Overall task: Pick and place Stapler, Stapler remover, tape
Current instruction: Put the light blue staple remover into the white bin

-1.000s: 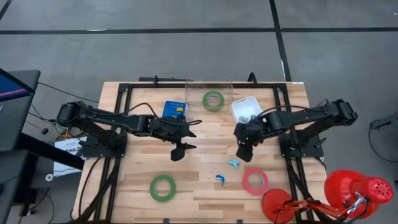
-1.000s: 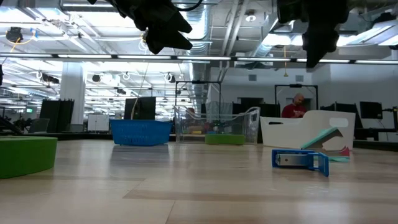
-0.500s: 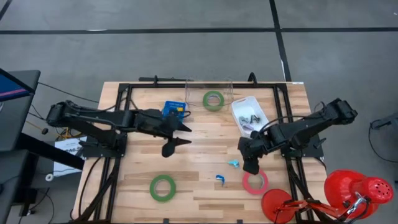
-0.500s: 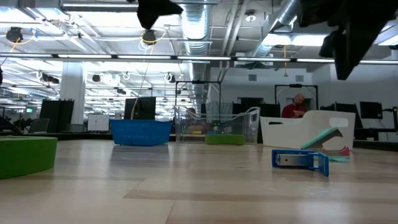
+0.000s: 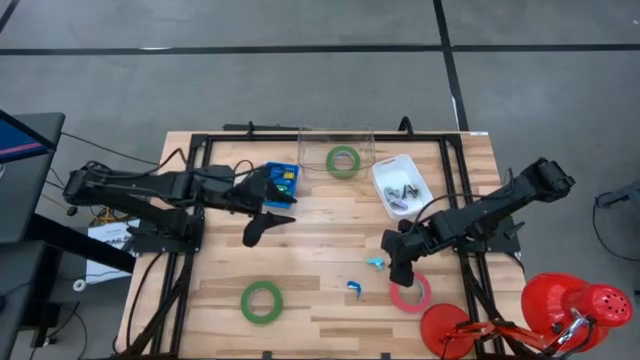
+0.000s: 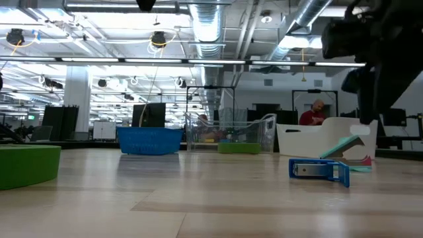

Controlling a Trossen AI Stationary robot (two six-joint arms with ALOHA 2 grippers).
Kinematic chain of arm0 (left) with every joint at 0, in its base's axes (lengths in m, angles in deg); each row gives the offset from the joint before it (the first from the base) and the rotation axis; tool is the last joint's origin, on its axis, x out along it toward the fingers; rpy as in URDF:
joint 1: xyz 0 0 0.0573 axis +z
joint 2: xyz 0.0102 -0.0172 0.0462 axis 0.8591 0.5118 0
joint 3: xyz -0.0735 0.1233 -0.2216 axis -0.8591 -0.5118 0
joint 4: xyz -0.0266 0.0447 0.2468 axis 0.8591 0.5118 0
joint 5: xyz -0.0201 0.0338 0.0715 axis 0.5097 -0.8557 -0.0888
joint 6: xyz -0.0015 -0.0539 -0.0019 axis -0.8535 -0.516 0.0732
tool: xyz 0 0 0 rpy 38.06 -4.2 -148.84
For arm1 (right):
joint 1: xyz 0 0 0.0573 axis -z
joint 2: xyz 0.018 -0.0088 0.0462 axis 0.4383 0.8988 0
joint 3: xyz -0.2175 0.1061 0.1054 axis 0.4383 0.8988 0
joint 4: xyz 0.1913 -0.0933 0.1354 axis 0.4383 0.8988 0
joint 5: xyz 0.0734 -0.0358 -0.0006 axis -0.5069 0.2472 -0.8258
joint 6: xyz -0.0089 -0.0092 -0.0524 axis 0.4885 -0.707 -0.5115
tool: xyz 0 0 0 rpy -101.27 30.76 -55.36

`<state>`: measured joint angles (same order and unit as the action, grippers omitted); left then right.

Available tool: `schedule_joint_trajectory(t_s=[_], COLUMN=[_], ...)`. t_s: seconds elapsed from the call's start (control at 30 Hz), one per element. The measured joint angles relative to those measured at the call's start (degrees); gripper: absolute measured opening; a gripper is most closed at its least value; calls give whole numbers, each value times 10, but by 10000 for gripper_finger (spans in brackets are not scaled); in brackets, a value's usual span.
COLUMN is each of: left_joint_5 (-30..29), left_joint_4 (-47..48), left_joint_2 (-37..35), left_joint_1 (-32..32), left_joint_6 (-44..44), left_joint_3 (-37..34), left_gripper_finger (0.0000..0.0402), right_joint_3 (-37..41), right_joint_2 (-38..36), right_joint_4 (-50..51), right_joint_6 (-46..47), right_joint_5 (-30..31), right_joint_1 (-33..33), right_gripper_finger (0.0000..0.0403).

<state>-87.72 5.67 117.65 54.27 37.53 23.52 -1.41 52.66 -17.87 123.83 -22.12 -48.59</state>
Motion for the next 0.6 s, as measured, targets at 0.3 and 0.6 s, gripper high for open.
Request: schedule_joint_trajectory(t_s=[0.3, 0.6], left_joint_5=[-5, -27], left_joint_4=[1, 1], left_joint_2=[-12, -11], left_joint_1=[0, 0], left_joint_6=[0, 0], left_joint_3=[0, 0], left_gripper_finger=[227, 227], right_joint_3=[66, 111], right_joint_2=[0, 0], right_joint_4=[-89, -166], right_joint_6=[-14, -35], right_joint_5=[2, 18], right_joint_1=[-2, -2], right_gripper_finger=[204, 198])
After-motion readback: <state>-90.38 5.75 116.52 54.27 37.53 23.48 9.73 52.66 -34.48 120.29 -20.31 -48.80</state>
